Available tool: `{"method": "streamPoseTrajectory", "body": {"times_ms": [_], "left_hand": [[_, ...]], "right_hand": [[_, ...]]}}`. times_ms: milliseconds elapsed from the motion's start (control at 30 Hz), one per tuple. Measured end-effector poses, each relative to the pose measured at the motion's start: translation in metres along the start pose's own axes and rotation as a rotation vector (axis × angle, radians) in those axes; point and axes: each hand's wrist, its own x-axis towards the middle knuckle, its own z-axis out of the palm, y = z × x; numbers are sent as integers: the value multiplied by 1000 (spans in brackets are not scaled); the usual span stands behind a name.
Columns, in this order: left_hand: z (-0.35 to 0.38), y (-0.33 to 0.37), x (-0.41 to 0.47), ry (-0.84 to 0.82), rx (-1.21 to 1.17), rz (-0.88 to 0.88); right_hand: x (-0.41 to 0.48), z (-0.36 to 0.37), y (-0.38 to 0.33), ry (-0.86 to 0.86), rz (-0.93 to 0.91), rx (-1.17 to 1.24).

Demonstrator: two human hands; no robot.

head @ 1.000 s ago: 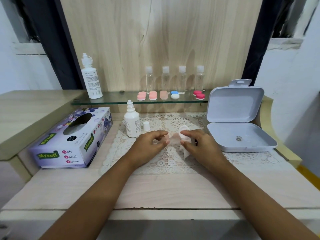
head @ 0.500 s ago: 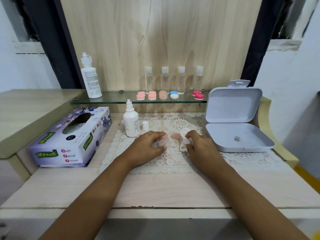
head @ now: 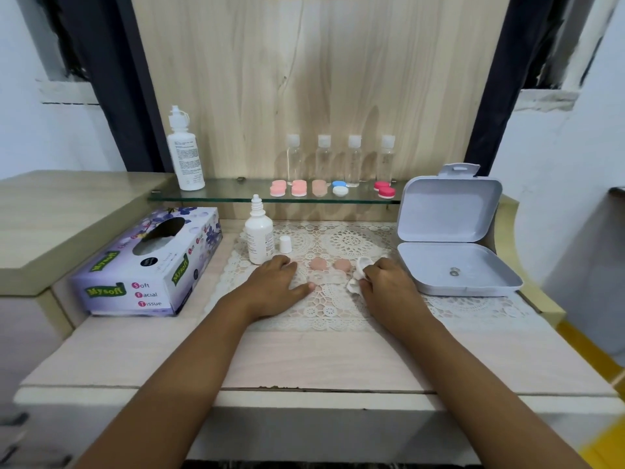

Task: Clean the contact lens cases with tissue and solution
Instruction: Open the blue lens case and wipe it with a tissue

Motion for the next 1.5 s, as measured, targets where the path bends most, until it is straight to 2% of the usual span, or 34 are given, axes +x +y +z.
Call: {"method": "streamPoseTrajectory", "body": {"times_ms": [133,233,300,467,733,1067,1333,1500], "left_hand": [[-7,2,-2,-39,-12,-18],[-15,4,-8,-26,-114,-32],[-22,2,-18,3,-197,-23],[-40,-4,-50,54,-196,43],[-57,-39,-130,141,-109,8],[-67,-112,-260,290,-30,-217],[-39,-193,-363,270,-73,-541],[6,-230,-398,235,-123,-671]], "right_hand": [[7,-2,6,-48,74,46],[15,-12,10,-126,155,81],[16,-21,6,-99,168,97],[12,-36,-24,3,61,138],[9,-25,-98,-59,-81,277],[-1,30,-235,-168,-383,487],[-29,85,-349,-296,-612,600],[-60,131,-394,-443,-663,583]]}}
